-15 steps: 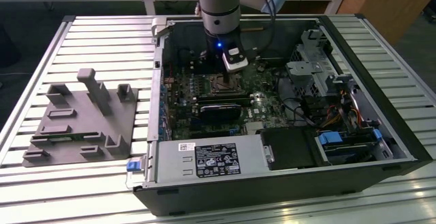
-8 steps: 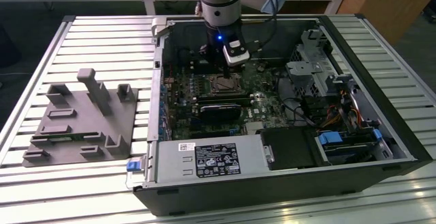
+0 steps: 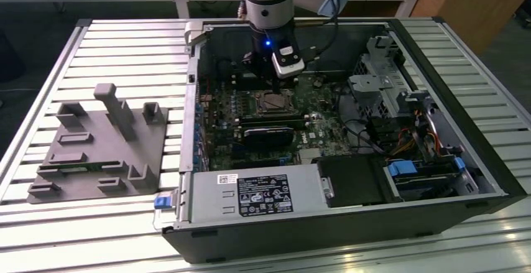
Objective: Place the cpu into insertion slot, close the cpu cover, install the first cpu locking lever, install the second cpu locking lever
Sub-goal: 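Install the first cpu locking lever, then install the second cpu locking lever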
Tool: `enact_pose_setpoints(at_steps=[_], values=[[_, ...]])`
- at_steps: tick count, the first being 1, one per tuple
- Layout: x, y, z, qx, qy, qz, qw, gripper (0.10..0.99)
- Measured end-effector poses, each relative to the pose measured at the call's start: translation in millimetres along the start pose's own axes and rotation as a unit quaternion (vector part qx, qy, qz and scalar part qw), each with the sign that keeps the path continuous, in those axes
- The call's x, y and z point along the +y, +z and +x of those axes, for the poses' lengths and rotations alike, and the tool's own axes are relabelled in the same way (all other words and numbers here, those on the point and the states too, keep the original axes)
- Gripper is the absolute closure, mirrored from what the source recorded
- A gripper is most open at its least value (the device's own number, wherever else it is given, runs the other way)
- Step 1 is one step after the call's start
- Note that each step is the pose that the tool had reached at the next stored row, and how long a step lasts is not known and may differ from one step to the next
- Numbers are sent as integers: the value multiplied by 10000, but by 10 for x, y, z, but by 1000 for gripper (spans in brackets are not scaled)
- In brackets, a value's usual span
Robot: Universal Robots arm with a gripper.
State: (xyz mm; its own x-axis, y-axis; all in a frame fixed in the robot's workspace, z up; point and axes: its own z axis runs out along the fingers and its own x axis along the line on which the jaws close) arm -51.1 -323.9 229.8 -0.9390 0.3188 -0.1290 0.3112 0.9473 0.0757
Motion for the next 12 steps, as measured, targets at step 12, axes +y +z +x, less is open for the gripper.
enact_pose_setpoints(at_steps=[12], values=[[0,2,-1,118,4,40,9999,980]])
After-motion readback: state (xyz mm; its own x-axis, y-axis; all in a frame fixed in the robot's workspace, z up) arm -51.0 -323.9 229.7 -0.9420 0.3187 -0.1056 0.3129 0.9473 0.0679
